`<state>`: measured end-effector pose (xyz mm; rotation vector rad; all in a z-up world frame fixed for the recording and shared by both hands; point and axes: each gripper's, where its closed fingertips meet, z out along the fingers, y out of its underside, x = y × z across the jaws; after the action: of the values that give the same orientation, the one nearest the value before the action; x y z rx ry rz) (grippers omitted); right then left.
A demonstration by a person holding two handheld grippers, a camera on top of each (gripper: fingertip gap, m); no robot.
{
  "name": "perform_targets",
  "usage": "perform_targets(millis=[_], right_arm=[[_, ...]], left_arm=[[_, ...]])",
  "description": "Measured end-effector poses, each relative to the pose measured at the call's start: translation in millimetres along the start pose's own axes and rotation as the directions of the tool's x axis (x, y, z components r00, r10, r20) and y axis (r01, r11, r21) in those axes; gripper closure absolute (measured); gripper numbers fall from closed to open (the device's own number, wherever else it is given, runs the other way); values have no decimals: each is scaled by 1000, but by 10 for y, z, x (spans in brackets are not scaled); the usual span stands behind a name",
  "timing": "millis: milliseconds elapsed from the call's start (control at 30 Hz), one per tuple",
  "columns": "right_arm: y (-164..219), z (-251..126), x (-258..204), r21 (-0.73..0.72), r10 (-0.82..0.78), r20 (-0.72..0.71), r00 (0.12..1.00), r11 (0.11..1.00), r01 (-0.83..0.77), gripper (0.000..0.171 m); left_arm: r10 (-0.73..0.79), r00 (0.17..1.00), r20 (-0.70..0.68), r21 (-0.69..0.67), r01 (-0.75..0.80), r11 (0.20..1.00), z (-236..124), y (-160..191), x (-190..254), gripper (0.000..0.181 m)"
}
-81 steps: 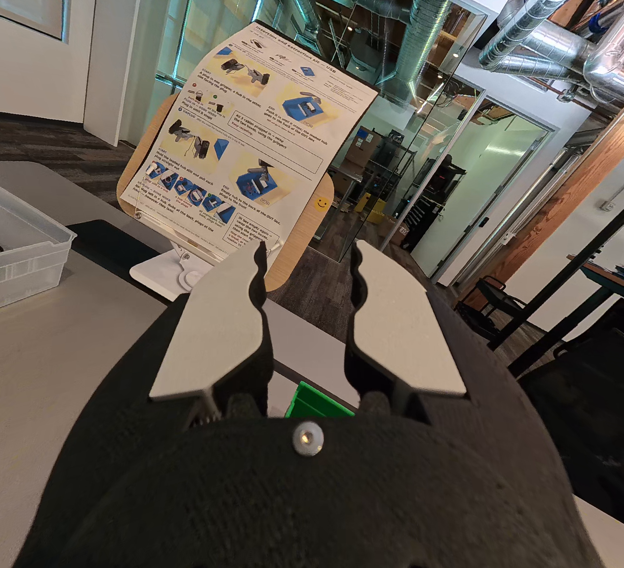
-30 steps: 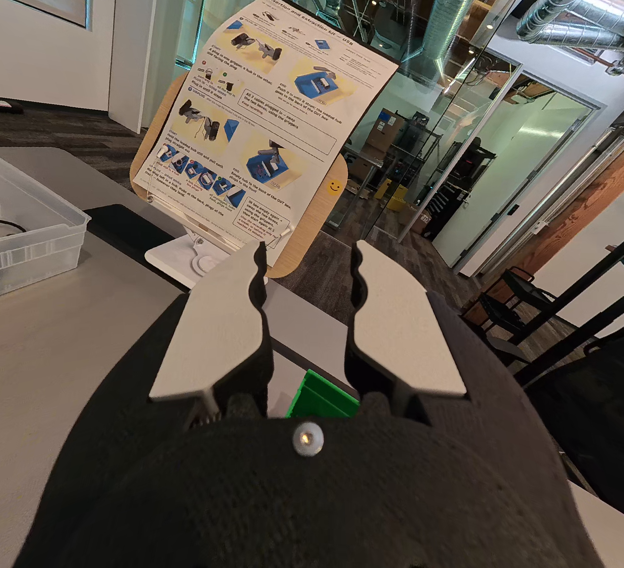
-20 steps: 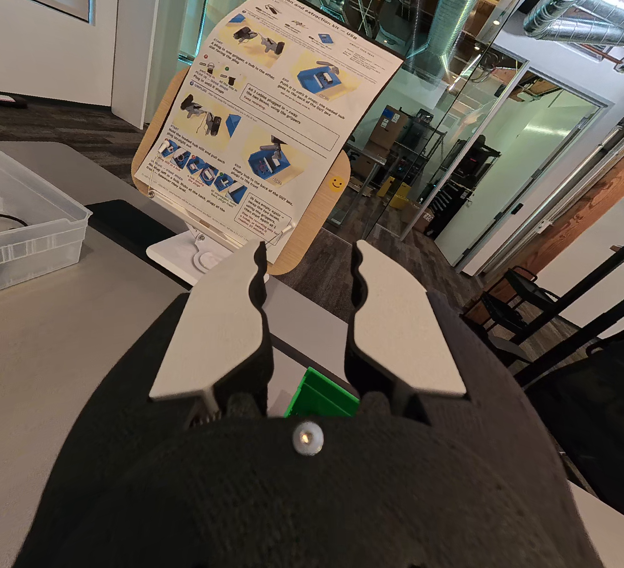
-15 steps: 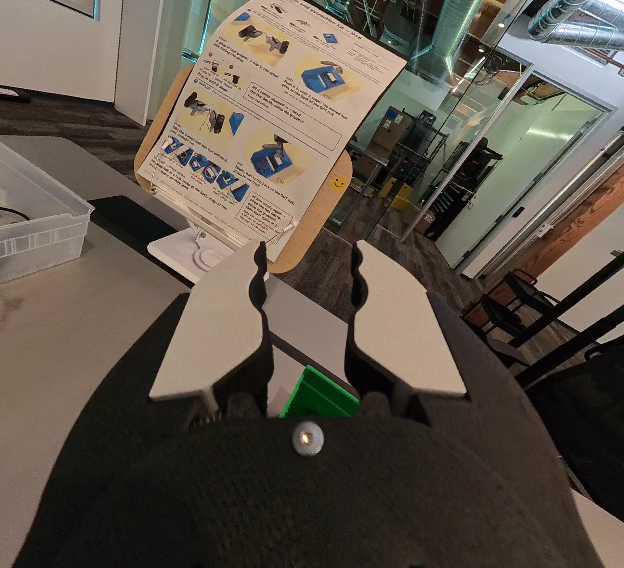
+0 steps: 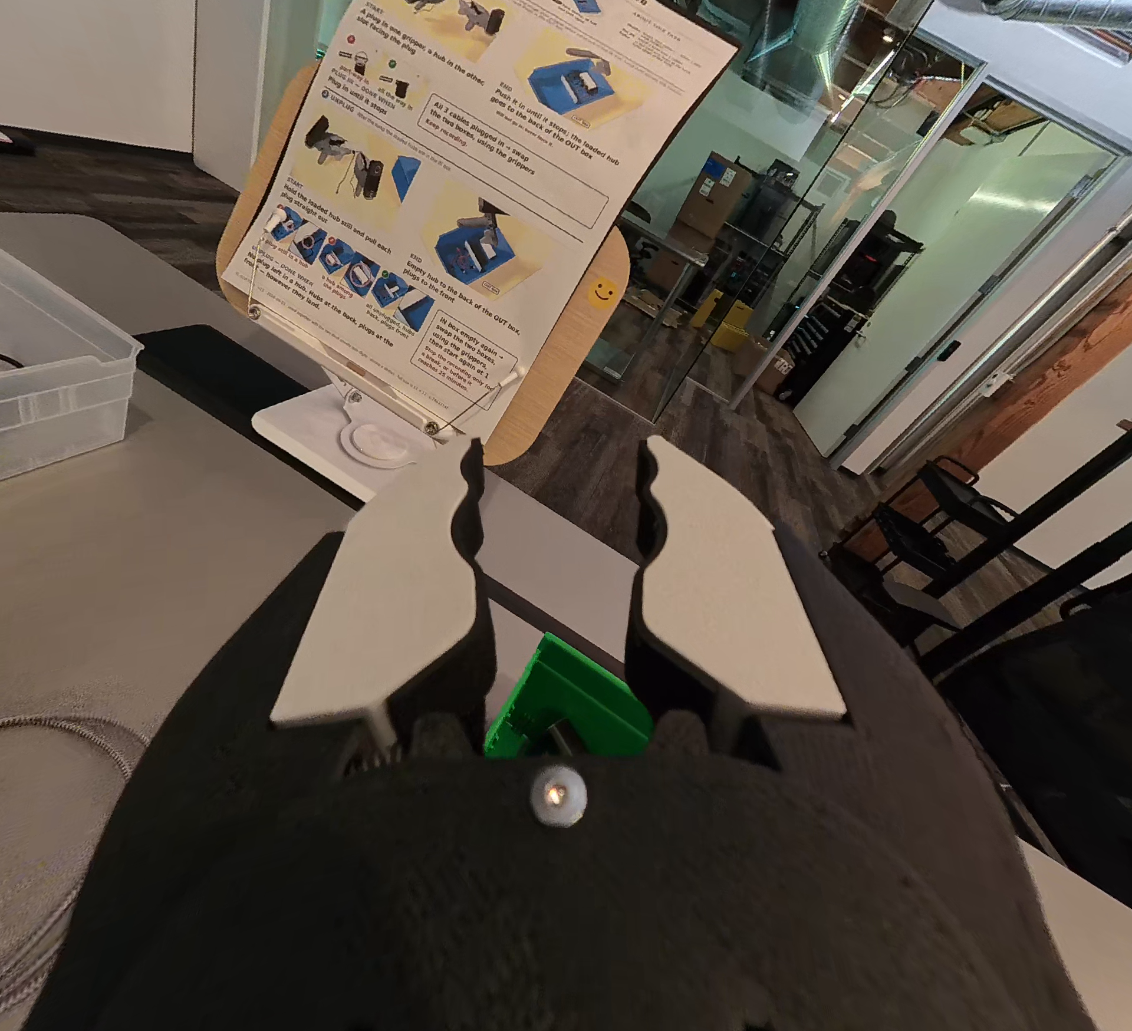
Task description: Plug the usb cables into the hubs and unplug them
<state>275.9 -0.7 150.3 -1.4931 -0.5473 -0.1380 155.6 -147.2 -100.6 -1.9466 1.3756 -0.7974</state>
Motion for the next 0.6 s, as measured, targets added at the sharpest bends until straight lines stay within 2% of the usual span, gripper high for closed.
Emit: perform_targets(millis=[33,100,200,233,300,367,433,467,500,533,600], right_arm=[[2,0,-1,-1,-2,0,1000,1000,2,123],[5,0,-5,-2,-7,-1,1000,1000,7,123],[11,13,-18,-7,-21,0,1000,1000,21,123],[14,22,-21,-8,-23,-1,1000,1000,23,123],[25,52,-39,-14,-25,2,1000,1000,25,123],[40,91,-70,-24,-35,4,999,999,35,123],[66,132,-109,-41,-53,6,999,998,53,123],[81,152,-130,-50,-65,8,998,997,65,122],[96,169,-150,-59,-80,9,997,995,81,122],[110,184,-166,-65,-99,8,995,993,99,122],[140,210,-191,-79,-130,8,991,988,130,122]], left_arm=[[2,1000,-17,37,-1,999,-65,-53,36,141],[16,1000,10,132,-17,991,-338,-205,14,135],[23,973,230,215,-74,974,-1084,-396,-381,125],[14,940,342,213,-93,973,-1385,-416,-618,123],[2,818,575,183,-132,974,-1986,-390,-1214,126],[-70,730,680,161,-55,986,-2402,-263,-1813,131],[-104,717,689,98,49,994,-2559,-63,-2308,130],[-58,727,685,49,33,998,-2572,-8,-2486,132],[51,734,677,-39,-34,999,-2547,74,-2616,139],[176,703,689,-152,-98,984,-2545,191,-2758,143],[369,687,626,-344,-181,921,-2443,433,-2927,138]])
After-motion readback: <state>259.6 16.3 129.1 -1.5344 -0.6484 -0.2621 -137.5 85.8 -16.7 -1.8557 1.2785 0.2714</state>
